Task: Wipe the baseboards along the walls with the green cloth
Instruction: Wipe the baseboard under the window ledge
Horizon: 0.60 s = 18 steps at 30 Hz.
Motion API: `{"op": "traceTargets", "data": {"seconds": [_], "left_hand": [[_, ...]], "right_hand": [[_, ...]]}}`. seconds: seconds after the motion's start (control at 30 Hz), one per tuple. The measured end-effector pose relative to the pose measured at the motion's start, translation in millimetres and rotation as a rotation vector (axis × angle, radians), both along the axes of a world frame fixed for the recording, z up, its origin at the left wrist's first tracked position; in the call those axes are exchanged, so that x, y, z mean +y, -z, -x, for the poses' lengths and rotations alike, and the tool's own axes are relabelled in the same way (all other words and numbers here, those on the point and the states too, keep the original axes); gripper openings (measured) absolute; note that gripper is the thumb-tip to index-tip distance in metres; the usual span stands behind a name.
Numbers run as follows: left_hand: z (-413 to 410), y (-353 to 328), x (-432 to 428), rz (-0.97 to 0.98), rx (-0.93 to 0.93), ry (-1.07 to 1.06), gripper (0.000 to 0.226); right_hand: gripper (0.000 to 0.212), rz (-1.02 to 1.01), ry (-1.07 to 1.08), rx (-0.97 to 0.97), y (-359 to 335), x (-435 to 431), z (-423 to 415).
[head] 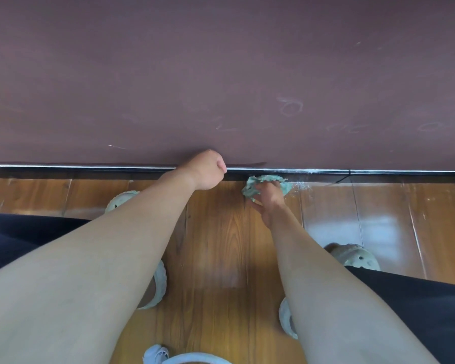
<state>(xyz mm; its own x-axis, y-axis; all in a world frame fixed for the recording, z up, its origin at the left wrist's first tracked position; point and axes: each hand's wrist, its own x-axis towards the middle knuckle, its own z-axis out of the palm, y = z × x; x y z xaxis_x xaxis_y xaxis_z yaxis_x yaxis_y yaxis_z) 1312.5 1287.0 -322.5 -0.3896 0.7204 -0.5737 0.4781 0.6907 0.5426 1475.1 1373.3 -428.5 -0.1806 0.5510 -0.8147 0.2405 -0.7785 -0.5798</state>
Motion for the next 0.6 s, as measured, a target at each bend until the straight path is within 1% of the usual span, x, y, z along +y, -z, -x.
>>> {"op": "traceTargets", "data": {"seconds": [0.13, 0.2, 0.33, 0.43, 0.5, 0.6], "left_hand": [[-4, -3, 5, 0.023, -0.017, 0.016, 0.025], [-9, -4, 7, 0.022, -0.019, 0.036, 0.027], [-11, -6, 10, 0.024, -0.011, 0.062, 0.028], [-11, -6, 13, 0.022, -0.012, 0.065, 0.027], [-11, -5, 15, 0.026, -0.015, 0.073, 0.027], [-12, -5, 16, 0.022, -0.014, 0.071, 0.025]], "right_hand": [[0.04, 0.132, -0.066, 0.163, -12, -18, 9], [0.043, 0.201, -0.061, 0.218, -18, -17, 12], [0.034, 0.18, 0.091, 0.213, -23, 0, 4], [0.033, 0.157, 0.206, 0.197, -25, 9, -9], [0.032, 0.177, 0.245, 0.222, -25, 7, -12], [0.03, 0.227, 0.248, 0.278, -25, -6, -8]]}}
